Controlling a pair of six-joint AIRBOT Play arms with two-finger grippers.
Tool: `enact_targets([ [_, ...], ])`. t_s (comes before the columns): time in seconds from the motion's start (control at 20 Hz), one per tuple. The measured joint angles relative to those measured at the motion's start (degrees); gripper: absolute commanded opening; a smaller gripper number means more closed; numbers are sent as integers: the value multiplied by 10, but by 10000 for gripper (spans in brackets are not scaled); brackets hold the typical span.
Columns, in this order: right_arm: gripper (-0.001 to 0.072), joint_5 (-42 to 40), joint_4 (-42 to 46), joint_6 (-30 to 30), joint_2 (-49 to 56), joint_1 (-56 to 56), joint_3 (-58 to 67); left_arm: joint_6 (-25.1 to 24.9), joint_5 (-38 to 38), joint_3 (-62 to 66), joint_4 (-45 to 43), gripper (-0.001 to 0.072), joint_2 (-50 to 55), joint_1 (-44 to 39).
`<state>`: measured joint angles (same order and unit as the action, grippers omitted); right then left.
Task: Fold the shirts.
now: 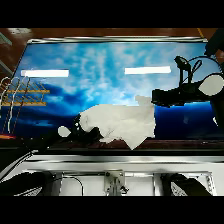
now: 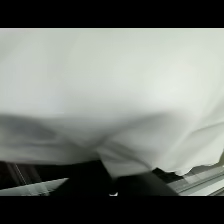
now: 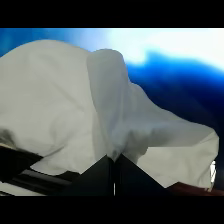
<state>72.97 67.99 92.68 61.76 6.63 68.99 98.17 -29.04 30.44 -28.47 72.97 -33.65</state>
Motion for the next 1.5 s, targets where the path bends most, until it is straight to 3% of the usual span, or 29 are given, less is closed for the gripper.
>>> enact_targets([
  [0.3,61,2,0,-4,-6,0,1,-59,-9,47,-17,37,-32,7],
  [0.55,61,1,28,-34,-56,0,48,-93,-112,184,-152,37,-182,66],
  [0.75,61,0,77,-52,-116,0,145,-91,-164,354,-212,37,-287,161],
  [1.05,61,0,111,-62,-206,0,288,-74,-196,590,-235,38,-332,235],
  [1.25,61,29,118,-63,-245,0,317,-62,-263,640,-239,38,-333,244],
  [1.5,61,133,120,-62,-259,0,325,-52,-371,638,-238,38,-323,244],
])
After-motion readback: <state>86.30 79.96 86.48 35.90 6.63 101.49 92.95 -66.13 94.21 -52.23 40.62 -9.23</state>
